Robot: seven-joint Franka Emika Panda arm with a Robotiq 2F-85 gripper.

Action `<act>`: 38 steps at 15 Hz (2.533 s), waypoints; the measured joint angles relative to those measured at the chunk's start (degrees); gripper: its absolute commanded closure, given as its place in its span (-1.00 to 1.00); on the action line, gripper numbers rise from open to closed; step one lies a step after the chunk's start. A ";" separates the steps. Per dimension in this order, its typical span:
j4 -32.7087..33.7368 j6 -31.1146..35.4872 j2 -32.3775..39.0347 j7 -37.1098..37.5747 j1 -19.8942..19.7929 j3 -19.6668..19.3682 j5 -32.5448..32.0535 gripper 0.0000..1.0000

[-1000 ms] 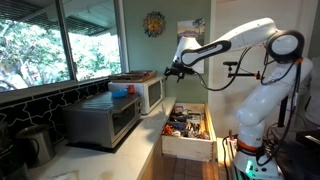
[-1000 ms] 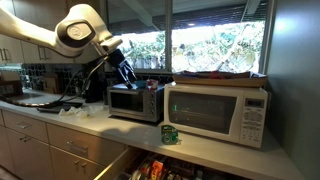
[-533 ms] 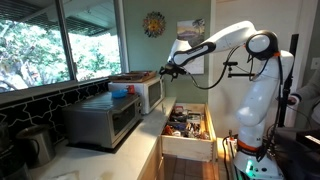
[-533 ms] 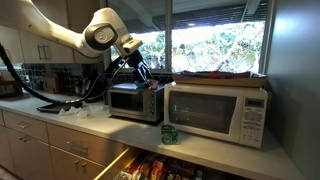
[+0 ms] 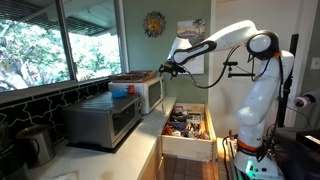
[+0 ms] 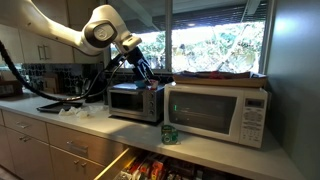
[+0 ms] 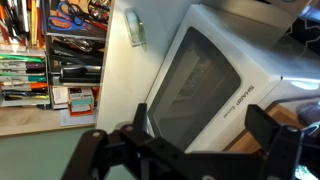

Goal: Pick up the blue mug from the tray and put it on the gray oven

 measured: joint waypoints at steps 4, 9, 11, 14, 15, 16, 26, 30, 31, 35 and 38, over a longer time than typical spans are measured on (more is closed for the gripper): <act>10.03 -7.26 5.19 -1.17 1.50 -3.62 2.80 -1.00; 26.80 -15.83 16.60 -20.06 4.37 -10.71 14.74 -1.00; 33.19 -18.27 21.40 -28.51 4.64 -11.82 18.73 -1.00; 42.47 -20.13 28.22 -37.59 4.47 -13.28 19.66 -1.00; 45.18 -20.11 30.19 -38.89 4.32 -13.68 19.60 -1.00; 47.14 -20.12 31.73 -39.53 4.16 -13.91 19.60 -1.00; 52.00 -7.20 38.98 -47.67 3.70 -12.11 23.11 -1.00; 57.87 -5.56 45.93 -51.79 2.37 -9.23 26.40 -1.00; 59.80 -4.74 47.59 -52.45 1.97 -8.60 26.68 -1.00; 67.08 -3.89 52.34 -53.54 0.33 -6.44 27.45 -0.93; 70.47 -3.89 54.69 -54.22 -0.14 -5.59 27.82 -0.82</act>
